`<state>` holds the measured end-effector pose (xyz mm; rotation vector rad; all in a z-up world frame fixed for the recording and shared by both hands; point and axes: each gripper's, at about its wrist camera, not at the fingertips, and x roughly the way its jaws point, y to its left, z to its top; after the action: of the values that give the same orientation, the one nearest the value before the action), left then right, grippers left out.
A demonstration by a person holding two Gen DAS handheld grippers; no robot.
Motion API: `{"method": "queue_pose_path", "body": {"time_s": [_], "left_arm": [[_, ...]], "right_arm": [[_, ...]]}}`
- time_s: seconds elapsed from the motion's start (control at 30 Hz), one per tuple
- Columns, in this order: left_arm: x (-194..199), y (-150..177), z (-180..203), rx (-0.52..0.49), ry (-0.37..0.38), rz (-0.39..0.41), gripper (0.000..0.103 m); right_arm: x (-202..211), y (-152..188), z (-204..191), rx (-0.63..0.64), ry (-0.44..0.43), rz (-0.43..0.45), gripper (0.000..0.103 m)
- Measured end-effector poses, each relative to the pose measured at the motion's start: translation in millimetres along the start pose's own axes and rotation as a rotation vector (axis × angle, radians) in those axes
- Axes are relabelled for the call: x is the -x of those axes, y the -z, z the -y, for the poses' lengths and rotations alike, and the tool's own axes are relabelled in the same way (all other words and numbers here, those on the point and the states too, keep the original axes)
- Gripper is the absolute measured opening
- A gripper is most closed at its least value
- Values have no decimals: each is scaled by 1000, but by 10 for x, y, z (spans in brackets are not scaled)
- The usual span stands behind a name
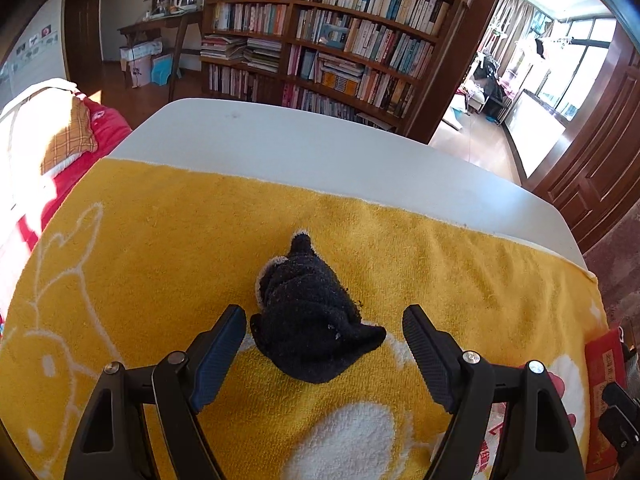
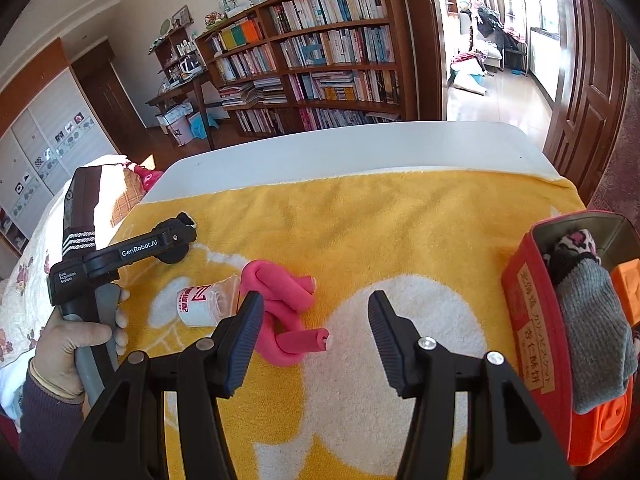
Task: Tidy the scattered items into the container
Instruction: 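Grasp the black plush with the left gripper, then grasp the pink knotted foam tube with the right gripper while the left holds the plush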
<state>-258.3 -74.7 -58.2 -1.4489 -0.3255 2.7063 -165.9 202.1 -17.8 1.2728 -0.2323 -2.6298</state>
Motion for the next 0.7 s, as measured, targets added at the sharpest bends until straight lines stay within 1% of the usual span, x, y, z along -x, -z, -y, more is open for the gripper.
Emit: {"method": "queue_pose_path", "body": {"time_s": [0.17,0.2,0.23,0.27,0.3,0.33,0.47,0.7], "left_arm": [[-110,-39,-16,-12,-8,4,82],[-122,-38,-19,-18,-10,11,75],[-130,-33,-19,-30,-15,19,60],[-135,-31,-13,-50,-25,29,59],[-135,-26,-8,-59,-20,38,58],[-126,-17,-16,-60,-16,45,56],[-66,1,-40,-58,-8,68,53],[126,14,5,-94,-55,135,53]], "right_arm": [[-105,-28,-15,6,-7,-13,59],[-121,-30,-14,6,-8,-14,59],[-130,-32,-12,7,-9,-16,59],[-145,-34,-14,9,-9,-17,59],[-158,-33,-13,11,-9,-18,59],[-173,-33,-12,12,-10,-19,59],[-259,-44,-20,21,-20,-36,59],[-473,-33,-225,115,-41,-75,59]]}}
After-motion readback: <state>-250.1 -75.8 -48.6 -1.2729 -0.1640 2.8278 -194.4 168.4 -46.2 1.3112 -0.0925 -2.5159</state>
